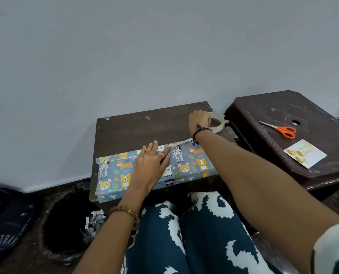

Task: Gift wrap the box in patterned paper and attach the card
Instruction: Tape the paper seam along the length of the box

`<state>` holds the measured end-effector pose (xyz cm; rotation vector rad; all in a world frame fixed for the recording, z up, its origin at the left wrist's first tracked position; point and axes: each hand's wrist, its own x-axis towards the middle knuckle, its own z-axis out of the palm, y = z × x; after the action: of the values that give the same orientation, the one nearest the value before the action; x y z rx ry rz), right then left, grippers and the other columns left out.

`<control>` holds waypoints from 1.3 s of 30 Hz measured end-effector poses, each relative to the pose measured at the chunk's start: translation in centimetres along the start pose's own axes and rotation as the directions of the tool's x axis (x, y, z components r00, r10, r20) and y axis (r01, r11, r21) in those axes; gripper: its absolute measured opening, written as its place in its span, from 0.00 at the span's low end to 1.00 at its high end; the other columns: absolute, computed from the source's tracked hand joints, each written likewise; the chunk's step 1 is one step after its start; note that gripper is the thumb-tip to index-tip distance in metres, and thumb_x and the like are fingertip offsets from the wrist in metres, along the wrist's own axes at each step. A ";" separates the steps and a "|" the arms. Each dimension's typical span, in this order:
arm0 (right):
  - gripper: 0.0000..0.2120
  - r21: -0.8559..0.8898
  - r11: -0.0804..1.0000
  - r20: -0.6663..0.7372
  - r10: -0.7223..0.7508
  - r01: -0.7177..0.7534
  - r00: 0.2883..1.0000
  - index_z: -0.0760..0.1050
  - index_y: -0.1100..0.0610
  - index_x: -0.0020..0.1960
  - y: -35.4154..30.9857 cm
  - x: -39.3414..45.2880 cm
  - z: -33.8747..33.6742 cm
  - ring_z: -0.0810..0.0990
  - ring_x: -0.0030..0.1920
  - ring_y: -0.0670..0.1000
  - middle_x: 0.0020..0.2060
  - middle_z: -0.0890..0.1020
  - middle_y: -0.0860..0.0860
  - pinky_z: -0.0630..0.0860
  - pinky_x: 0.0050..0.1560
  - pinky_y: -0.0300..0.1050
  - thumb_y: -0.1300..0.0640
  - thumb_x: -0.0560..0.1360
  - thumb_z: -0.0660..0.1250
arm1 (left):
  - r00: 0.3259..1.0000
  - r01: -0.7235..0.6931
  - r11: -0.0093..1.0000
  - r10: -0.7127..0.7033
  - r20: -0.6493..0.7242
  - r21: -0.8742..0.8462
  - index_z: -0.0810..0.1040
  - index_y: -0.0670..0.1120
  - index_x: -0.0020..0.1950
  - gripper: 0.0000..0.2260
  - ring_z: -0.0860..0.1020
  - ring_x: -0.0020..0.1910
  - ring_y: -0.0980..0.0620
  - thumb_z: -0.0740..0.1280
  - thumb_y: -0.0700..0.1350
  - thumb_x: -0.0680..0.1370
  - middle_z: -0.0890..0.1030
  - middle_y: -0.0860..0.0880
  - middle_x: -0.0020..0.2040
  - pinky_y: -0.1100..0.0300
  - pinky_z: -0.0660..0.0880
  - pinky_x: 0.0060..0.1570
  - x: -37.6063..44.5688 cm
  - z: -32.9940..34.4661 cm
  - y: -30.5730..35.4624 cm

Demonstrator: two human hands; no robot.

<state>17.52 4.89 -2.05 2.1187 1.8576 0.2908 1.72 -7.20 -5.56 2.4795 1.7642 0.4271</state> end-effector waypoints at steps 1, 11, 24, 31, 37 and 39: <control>0.11 -0.023 0.999 -0.022 -0.024 0.024 0.999 0.80 0.60 0.52 -0.1 -0.1 0.0 0.82 0.45 0.54 0.46 0.83 0.52 0.63 0.23 0.42 0.67 0.73 0.61 | 1.000 -0.003 1.000 0.003 0.000 0.000 0.67 0.49 0.71 0.18 0.63 0.72 0.41 0.54 0.50 0.82 0.64 0.37 0.72 0.51 0.55 0.72 0.0 0.0 0.0; 0.14 -0.030 0.995 -0.207 -0.103 0.099 0.973 0.76 0.63 0.57 -0.1 -0.5 1.2 0.78 0.51 0.55 0.53 0.79 0.57 0.62 0.29 0.38 0.73 0.75 0.58 | 0.999 -0.005 1.000 0.005 -0.038 -0.013 0.68 0.48 0.70 0.17 0.64 0.71 0.41 0.55 0.49 0.82 0.65 0.36 0.71 0.50 0.55 0.72 0.0 0.5 -0.1; 0.23 -0.029 0.962 -0.235 -0.271 0.272 0.934 0.63 0.61 0.65 0.4 -0.4 1.3 0.75 0.36 0.51 0.39 0.74 0.54 0.54 0.23 0.40 0.73 0.73 0.61 | 0.978 0.076 0.992 -0.093 -0.186 -0.101 0.81 0.37 0.53 0.10 0.81 0.53 0.41 0.68 0.40 0.74 0.82 0.39 0.54 0.46 0.77 0.51 -0.6 0.5 0.6; 0.26 -0.124 0.924 -0.234 -0.380 0.361 0.895 0.58 0.61 0.70 0.4 -0.5 1.0 0.77 0.40 0.53 0.42 0.76 0.55 0.57 0.24 0.40 0.72 0.74 0.59 | 0.960 0.017 0.997 -0.037 -0.279 -0.074 0.79 0.38 0.42 0.03 0.77 0.30 0.49 0.68 0.38 0.74 0.78 0.45 0.43 0.64 0.63 0.23 -0.8 0.1 0.4; 0.24 -0.022 0.926 -0.203 -0.373 0.377 0.905 0.59 0.60 0.70 1.4 -0.5 0.6 0.78 0.47 0.58 0.49 0.78 0.58 0.63 0.27 0.43 0.66 0.76 0.59 | 0.965 0.059 0.990 -0.089 -0.247 -0.127 0.80 0.36 0.46 0.08 0.70 0.32 0.51 0.61 0.37 0.77 0.78 0.45 0.47 0.61 0.65 0.27 -0.7 0.2 0.2; 0.23 0.048 0.917 -0.177 -0.383 0.396 0.907 0.60 0.59 0.69 1.7 -0.7 0.5 0.79 0.50 0.59 0.51 0.79 0.59 0.67 0.32 0.44 0.65 0.75 0.59 | 0.965 0.062 0.990 -0.092 -0.247 -0.127 0.80 0.36 0.47 0.08 0.68 0.31 0.53 0.61 0.37 0.77 0.79 0.45 0.46 0.61 0.64 0.28 -0.8 0.1 0.2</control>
<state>19.24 3.99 -1.89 1.7567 2.3733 0.3049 1.70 -8.02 -5.76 2.3530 1.8532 0.8483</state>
